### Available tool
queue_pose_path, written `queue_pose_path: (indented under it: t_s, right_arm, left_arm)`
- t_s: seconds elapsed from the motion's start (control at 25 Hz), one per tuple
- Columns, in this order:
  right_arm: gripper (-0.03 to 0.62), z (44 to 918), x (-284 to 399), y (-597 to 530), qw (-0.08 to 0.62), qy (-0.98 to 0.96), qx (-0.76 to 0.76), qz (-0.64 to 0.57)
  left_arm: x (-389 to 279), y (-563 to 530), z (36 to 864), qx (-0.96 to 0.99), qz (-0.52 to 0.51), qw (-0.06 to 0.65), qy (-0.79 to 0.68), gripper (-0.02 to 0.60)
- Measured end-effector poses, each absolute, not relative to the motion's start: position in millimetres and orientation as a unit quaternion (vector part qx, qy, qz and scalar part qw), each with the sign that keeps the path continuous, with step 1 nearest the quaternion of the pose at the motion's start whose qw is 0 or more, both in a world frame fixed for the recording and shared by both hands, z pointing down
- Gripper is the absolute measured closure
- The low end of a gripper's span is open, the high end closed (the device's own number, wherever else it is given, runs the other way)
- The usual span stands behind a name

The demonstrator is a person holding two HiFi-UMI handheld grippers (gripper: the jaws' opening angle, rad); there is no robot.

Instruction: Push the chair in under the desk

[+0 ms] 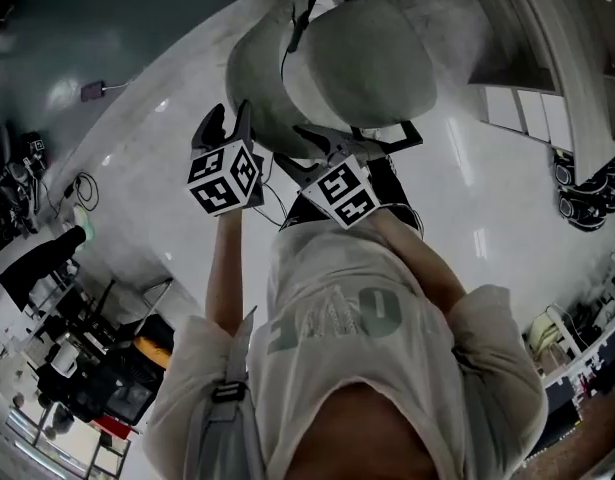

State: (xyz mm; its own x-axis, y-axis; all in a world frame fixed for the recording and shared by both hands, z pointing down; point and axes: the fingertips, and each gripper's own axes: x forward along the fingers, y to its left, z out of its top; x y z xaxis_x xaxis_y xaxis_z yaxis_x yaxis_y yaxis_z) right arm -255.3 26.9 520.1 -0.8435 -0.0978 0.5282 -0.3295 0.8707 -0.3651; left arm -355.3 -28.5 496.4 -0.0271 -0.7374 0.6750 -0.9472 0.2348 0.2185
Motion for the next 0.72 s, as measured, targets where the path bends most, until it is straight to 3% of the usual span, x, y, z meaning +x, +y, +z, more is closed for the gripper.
queue_pose_path:
  t_s: [0.28, 0.52, 0.72]
  right_arm:
    - [0.368, 564, -264, 64, 0.306, -0.927, 0.076, 0.203]
    - [0.37, 598, -273, 56, 0.322, -0.926, 0.132, 0.151]
    - [0.37, 634, -265, 52, 0.375, -0.909, 0.133, 0.123]
  left_arm:
    - [-338, -12, 534, 0.59, 0.162, 0.428, -0.665, 0.388]
    - [-337, -15, 543, 0.577, 0.163, 0.441, -0.668, 0.388]
    - [-337, -12, 551, 0.564, 0.207, 0.448, -0.662, 0.388]
